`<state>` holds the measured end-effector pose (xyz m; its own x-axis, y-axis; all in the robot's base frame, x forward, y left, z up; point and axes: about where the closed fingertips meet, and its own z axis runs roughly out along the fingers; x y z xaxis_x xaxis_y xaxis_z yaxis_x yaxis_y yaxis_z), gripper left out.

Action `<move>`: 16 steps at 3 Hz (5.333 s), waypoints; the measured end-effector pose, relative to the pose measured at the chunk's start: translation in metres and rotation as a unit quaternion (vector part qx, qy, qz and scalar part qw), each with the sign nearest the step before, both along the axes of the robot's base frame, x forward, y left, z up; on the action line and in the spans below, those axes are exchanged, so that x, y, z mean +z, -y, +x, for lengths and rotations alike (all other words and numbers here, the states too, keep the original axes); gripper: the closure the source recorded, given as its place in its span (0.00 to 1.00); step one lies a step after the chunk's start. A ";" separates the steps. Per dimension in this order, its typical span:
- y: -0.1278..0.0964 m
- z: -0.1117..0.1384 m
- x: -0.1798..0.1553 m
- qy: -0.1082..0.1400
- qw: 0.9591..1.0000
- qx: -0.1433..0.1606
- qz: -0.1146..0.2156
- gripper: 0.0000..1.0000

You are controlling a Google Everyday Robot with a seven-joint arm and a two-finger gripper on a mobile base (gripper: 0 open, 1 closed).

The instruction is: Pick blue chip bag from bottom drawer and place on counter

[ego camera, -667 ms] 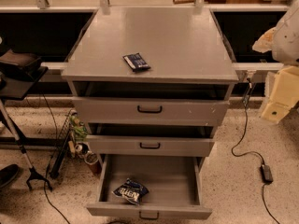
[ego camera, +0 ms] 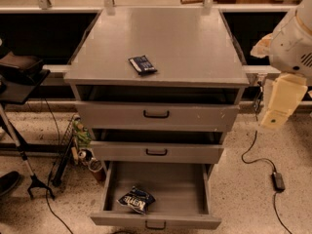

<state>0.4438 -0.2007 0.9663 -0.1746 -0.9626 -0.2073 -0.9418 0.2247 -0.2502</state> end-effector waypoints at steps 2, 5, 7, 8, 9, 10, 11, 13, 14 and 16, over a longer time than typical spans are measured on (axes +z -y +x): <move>-0.073 0.004 -0.087 -0.018 0.993 0.113 -0.032 0.00; -0.171 -0.024 -0.296 -0.089 0.961 0.260 0.002 0.00; -0.234 -0.026 -0.413 -0.108 0.950 0.285 0.068 0.00; -0.256 -0.013 -0.464 -0.133 0.960 0.223 0.107 0.00; -0.264 -0.001 -0.517 -0.168 0.970 0.137 0.114 0.00; -0.257 0.008 -0.580 -0.217 0.970 -0.016 0.112 0.00; -0.255 0.013 -0.613 -0.245 0.955 -0.135 0.102 0.00; -0.254 0.013 -0.613 -0.252 0.947 -0.173 0.102 0.00; -0.249 0.020 -0.616 -0.241 0.939 -0.206 0.130 0.00; -0.215 0.043 -0.647 -0.226 0.893 -0.320 0.219 0.00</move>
Offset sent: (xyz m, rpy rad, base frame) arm -0.0008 0.1216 -0.1789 -0.1352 0.1136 0.3798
